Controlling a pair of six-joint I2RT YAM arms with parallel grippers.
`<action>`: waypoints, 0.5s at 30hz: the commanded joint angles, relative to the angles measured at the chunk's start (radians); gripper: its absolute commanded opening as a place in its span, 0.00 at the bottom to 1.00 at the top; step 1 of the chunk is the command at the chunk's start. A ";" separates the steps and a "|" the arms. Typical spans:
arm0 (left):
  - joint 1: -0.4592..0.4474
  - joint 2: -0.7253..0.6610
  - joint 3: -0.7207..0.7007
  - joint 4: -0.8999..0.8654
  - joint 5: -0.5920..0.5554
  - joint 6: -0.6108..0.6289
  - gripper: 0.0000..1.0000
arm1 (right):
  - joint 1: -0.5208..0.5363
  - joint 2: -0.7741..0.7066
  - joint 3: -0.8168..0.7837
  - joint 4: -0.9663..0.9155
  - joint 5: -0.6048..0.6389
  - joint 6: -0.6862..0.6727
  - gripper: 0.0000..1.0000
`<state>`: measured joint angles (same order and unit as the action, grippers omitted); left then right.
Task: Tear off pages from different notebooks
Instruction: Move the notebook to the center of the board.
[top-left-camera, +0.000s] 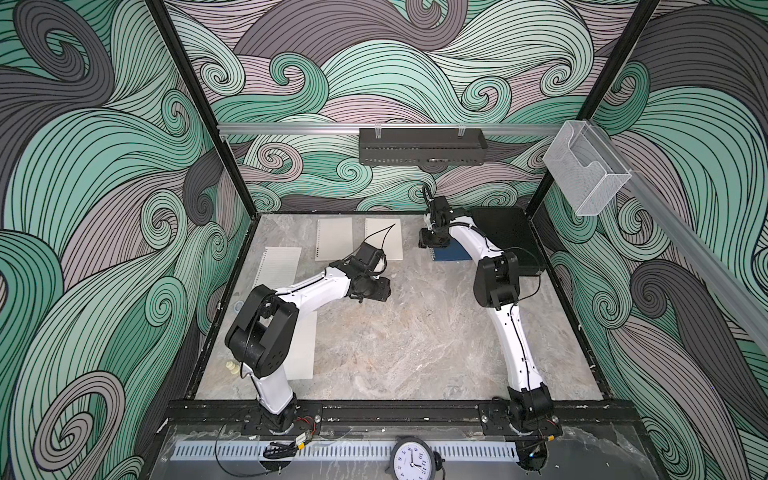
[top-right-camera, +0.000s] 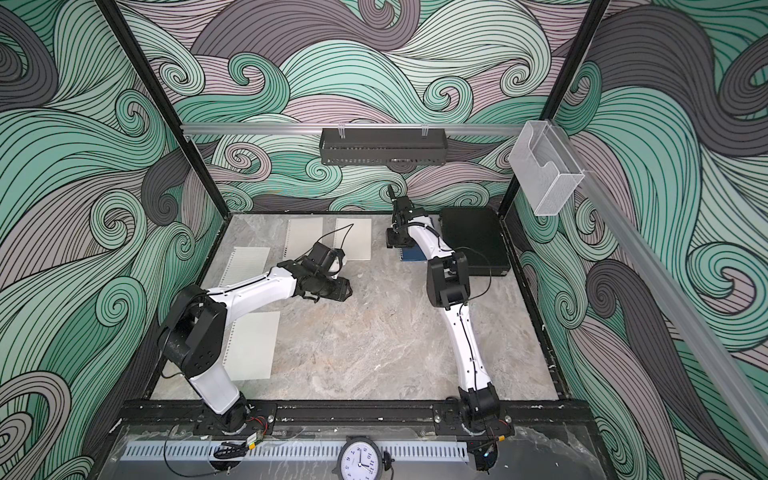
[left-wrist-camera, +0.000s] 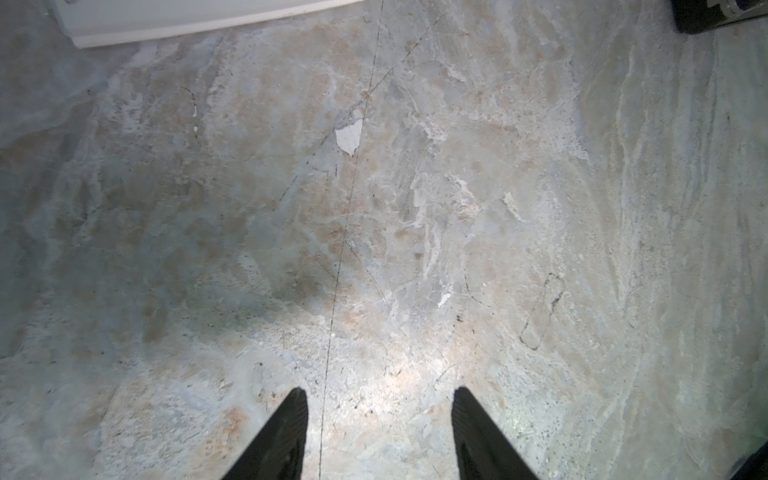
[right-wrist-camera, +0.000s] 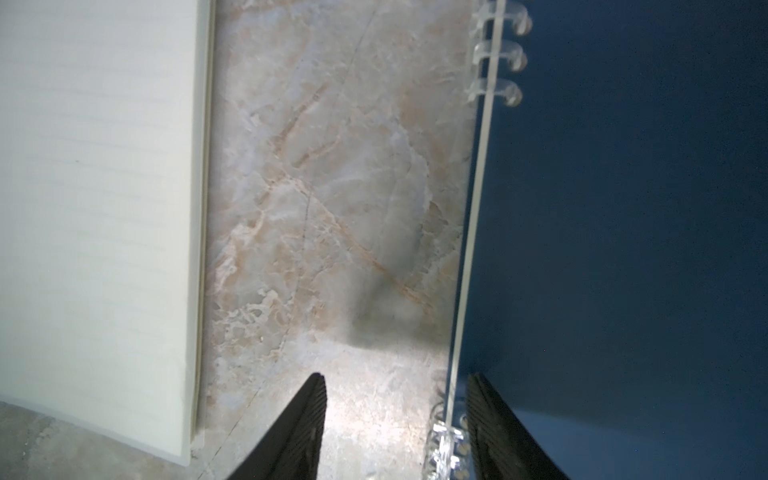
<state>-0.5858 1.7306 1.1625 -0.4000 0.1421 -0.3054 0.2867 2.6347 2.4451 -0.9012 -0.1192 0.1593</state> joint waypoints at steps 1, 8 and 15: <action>-0.007 -0.005 0.034 -0.029 0.003 0.015 0.56 | -0.006 -0.004 -0.030 -0.024 -0.032 -0.017 0.55; -0.009 -0.005 0.041 -0.033 0.002 0.017 0.56 | -0.002 -0.099 -0.187 0.020 -0.079 -0.009 0.53; -0.012 0.001 0.050 -0.037 0.006 0.020 0.56 | 0.009 -0.248 -0.435 0.142 -0.137 0.033 0.53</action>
<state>-0.5861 1.7306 1.1664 -0.4110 0.1425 -0.3023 0.2859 2.4401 2.0880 -0.7811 -0.2073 0.1696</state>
